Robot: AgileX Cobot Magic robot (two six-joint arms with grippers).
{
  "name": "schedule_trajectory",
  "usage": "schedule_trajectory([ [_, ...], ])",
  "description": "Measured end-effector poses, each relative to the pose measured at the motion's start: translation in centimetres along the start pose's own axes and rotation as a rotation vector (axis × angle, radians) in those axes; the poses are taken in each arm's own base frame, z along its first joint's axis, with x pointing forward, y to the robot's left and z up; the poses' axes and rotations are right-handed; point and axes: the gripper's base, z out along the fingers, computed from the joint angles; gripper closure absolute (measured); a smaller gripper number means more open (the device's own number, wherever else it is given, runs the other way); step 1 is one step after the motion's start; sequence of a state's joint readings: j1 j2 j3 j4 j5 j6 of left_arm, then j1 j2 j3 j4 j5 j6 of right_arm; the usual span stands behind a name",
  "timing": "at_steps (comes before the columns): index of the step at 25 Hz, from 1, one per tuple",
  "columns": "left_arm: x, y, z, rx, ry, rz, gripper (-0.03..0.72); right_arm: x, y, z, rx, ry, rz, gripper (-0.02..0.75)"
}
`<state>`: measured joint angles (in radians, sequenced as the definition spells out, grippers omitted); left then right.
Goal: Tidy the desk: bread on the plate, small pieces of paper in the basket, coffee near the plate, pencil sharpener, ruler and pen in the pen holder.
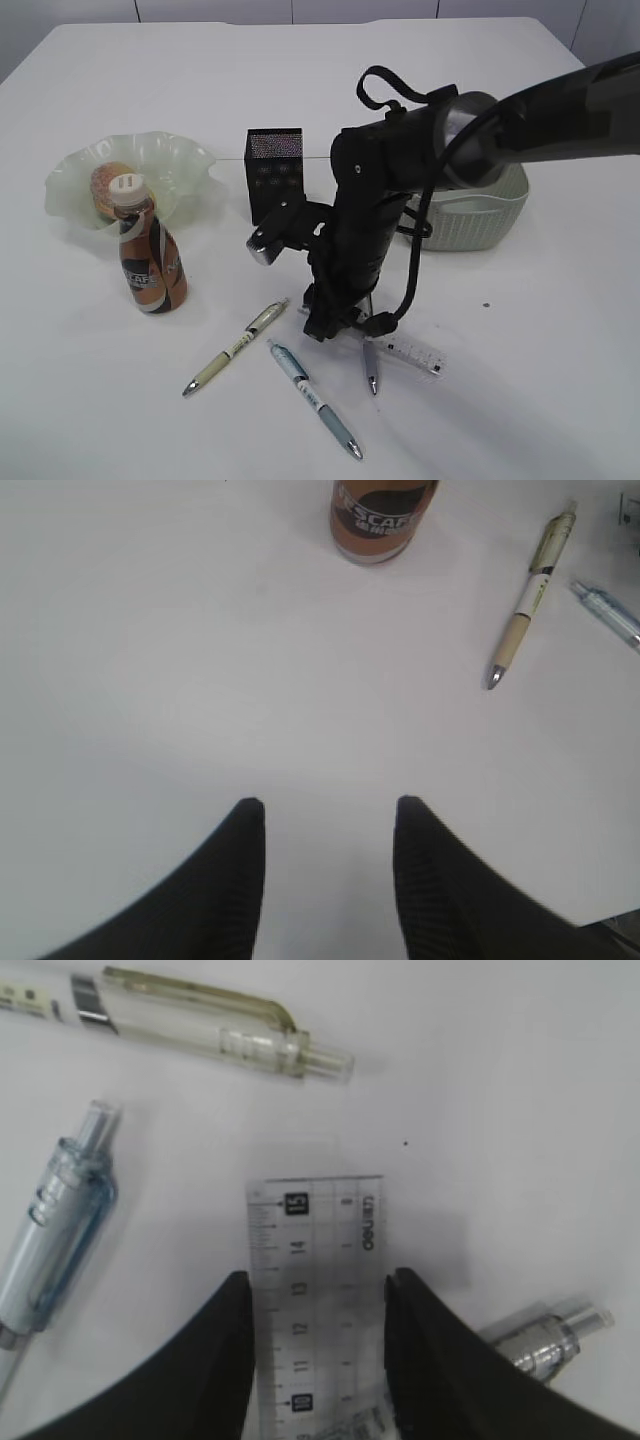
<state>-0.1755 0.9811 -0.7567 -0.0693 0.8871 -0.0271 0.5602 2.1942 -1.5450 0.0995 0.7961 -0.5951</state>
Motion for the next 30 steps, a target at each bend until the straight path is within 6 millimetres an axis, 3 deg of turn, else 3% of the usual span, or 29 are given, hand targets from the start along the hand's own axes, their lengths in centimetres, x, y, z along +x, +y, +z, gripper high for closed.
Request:
schedule_trajectory([
  [6, 0.0, 0.0, 0.0, 0.0, 0.0, 0.0, 0.376, 0.0, 0.0, 0.1, 0.0, 0.002, -0.001, 0.465],
  [17, 0.0, 0.0, 0.0, 0.0, 0.0, 0.0, 0.381, -1.2, -0.6, -1.1, 0.024, -0.041, 0.003, 0.469],
  [24, 0.0, 0.0, 0.0, 0.0, 0.0, 0.0, 0.381, -2.9, -1.7, -5.5, 0.082, -0.152, 0.042, 0.47],
  [30, 0.0, 0.0, 0.0, 0.0, 0.0, 0.0, 0.381, -1.6, -4.2, -8.7, 0.011, -0.278, 0.205, 0.47],
])
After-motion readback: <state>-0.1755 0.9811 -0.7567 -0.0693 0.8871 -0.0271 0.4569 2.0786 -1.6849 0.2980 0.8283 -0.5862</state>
